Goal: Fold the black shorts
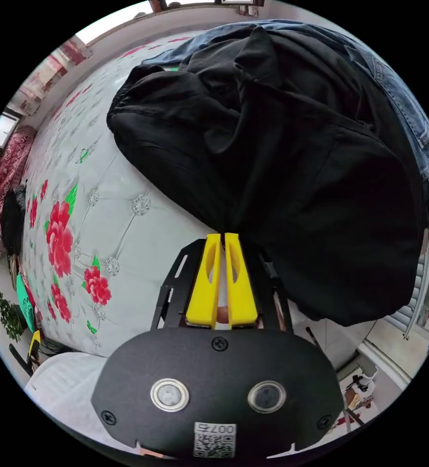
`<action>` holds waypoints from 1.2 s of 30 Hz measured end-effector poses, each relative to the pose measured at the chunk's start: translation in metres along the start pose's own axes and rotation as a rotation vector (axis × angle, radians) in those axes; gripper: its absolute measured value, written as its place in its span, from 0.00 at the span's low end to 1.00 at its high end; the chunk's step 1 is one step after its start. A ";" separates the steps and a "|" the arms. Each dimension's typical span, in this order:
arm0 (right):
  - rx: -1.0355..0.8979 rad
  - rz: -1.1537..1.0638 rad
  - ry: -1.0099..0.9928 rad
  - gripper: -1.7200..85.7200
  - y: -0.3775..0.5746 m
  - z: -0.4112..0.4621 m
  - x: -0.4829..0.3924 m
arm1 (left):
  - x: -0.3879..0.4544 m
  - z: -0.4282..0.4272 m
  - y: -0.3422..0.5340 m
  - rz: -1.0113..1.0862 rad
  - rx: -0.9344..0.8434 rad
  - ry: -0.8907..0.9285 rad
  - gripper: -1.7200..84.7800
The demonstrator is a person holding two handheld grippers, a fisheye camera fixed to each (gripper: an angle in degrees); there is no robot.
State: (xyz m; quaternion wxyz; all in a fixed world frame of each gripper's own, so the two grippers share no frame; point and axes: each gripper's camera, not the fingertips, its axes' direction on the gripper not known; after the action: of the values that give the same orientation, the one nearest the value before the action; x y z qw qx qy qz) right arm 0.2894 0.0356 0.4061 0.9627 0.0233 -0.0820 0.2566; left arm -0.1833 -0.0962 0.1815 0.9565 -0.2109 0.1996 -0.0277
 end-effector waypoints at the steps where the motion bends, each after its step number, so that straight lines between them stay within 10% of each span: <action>1: 0.000 -0.030 -0.006 0.03 0.001 -0.001 -0.008 | 0.000 0.000 0.000 -0.001 0.003 0.004 0.13; 11: -0.102 -1.176 -0.670 0.03 0.185 -0.077 -0.354 | -0.005 0.008 -0.008 -0.002 0.037 0.077 0.12; 14: -0.163 -1.409 -0.509 0.04 0.225 -0.081 -0.401 | -0.019 -0.004 -0.008 -0.018 0.076 0.067 0.12; 23: 0.031 -0.723 -0.517 0.12 0.090 -0.100 -0.294 | -0.091 -0.019 0.004 -0.107 0.086 0.038 0.14; 29: 0.187 -0.734 -0.383 0.13 0.032 -0.142 -0.349 | -0.076 -0.004 -0.054 0.048 0.042 0.085 0.15; 36: -0.095 -0.693 -0.301 0.13 -0.023 -0.072 -0.433 | -0.039 0.042 -0.145 0.265 -0.062 0.066 0.17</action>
State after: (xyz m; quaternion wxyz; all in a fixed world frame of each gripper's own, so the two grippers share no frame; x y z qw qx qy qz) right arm -0.0586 -0.1907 0.2615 0.9696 0.0422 -0.2217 -0.0946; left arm -0.1981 -0.2060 0.2908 0.9377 -0.2109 0.2580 0.0981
